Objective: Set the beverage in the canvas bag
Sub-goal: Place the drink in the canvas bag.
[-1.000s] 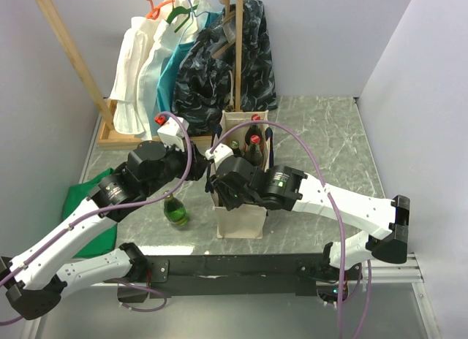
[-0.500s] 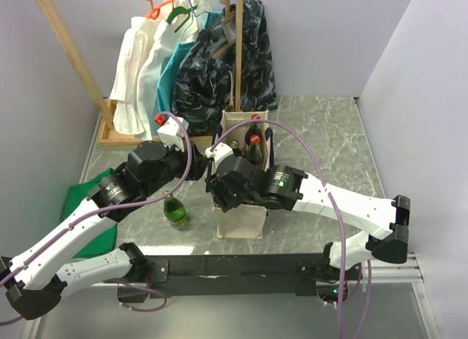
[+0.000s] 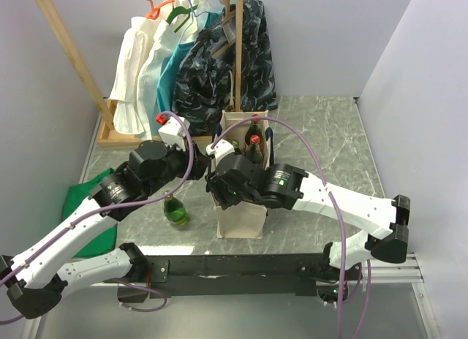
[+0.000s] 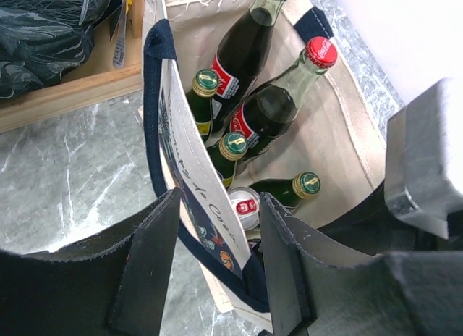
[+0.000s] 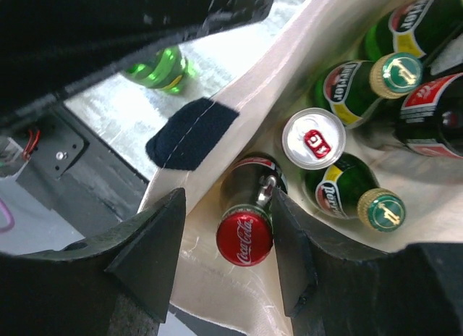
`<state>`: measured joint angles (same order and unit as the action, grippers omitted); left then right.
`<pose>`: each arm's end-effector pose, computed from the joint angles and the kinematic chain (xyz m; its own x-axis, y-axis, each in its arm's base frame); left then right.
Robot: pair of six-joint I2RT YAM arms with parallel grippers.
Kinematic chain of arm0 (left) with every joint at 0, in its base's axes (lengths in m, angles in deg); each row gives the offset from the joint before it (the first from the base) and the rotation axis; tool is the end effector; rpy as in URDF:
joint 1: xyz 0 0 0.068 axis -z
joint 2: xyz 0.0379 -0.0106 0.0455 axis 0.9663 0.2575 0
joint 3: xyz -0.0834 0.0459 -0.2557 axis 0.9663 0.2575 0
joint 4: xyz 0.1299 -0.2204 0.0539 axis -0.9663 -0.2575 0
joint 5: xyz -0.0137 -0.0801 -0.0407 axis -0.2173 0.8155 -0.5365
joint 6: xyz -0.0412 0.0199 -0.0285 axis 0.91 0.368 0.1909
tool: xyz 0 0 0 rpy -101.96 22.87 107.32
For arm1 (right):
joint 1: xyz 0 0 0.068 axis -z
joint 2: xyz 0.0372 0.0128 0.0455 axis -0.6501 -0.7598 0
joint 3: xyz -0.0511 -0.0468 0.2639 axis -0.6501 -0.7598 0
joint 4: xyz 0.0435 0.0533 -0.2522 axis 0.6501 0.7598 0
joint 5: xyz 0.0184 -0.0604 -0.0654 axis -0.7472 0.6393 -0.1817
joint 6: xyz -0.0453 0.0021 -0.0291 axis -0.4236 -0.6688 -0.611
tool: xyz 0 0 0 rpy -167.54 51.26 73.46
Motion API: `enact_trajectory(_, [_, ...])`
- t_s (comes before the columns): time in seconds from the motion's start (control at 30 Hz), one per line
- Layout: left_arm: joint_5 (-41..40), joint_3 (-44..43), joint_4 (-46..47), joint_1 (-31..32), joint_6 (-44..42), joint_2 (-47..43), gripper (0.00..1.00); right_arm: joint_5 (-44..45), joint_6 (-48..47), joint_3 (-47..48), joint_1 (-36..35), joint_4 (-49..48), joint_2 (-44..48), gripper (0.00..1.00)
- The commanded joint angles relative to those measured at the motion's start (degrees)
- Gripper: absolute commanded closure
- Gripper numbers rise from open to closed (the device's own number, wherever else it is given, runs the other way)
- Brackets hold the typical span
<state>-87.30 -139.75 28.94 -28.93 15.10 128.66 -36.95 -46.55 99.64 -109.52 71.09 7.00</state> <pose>0.1410 -0.1375 0.3921 -0.4378 -0.1422 -0.8878 0.4476 0.8219 -0.3524 0.1159 0.2764 0.3698 -0.5252 -0.4278 -0.7356 -0.6987 0.7102 0.0858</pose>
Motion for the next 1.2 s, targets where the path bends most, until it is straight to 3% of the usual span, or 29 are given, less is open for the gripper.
enact_trajectory(0.0, [-0.17, -0.67, 2.50, -0.18, -1.17, 0.42, 0.47, 4.17, 1.44, 3.94, 0.06, 0.87, -1.71, 0.42])
enact_trajectory(1.17, [-2.89, -0.41, 2.24, -0.18, -0.82, -0.19, 0.46, 9.36, 4.60, 4.65, 5.24, 2.45, 1.80, 0.41])
